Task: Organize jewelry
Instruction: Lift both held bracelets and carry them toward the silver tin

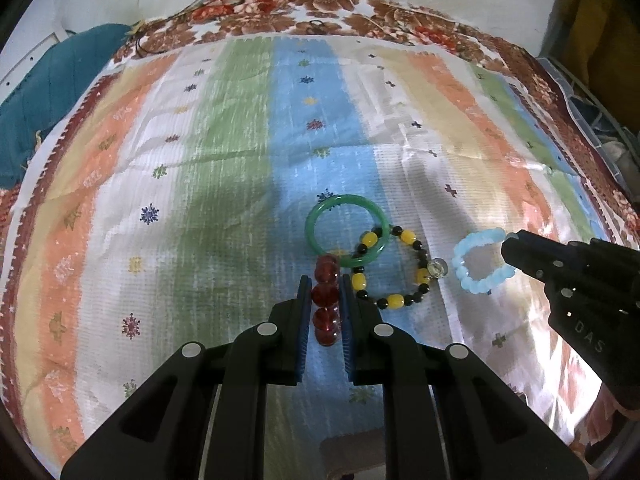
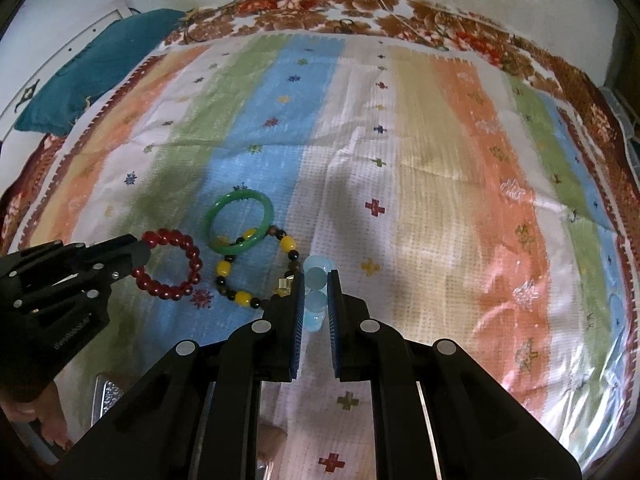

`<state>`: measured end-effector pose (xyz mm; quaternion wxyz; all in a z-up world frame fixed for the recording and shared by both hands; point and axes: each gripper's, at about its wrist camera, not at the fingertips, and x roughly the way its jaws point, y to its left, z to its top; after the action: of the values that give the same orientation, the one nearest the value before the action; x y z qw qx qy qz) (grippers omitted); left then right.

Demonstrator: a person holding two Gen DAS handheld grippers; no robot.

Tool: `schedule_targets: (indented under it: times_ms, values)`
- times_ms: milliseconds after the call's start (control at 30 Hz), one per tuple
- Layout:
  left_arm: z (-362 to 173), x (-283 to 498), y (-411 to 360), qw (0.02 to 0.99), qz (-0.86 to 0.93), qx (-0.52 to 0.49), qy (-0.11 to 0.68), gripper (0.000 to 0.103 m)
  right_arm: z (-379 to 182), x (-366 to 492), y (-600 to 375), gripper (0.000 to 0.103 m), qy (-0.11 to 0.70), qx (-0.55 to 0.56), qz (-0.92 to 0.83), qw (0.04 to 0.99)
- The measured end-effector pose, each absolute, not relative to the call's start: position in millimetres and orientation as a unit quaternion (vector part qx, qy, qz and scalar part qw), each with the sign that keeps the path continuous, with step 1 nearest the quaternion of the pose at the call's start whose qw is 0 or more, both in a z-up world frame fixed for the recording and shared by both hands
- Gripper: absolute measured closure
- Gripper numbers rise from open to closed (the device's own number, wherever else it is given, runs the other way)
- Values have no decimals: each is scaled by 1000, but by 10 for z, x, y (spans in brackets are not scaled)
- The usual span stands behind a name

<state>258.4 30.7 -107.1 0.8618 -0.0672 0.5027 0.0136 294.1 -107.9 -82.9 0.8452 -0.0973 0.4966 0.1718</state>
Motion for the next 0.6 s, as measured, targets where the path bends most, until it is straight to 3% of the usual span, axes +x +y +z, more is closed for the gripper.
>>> schedule_targets:
  times_ms: [600]
  values:
    - [-844,2437,200,874,6,-59,483,90,-651,2712,-1047,91,478,-105,184,853]
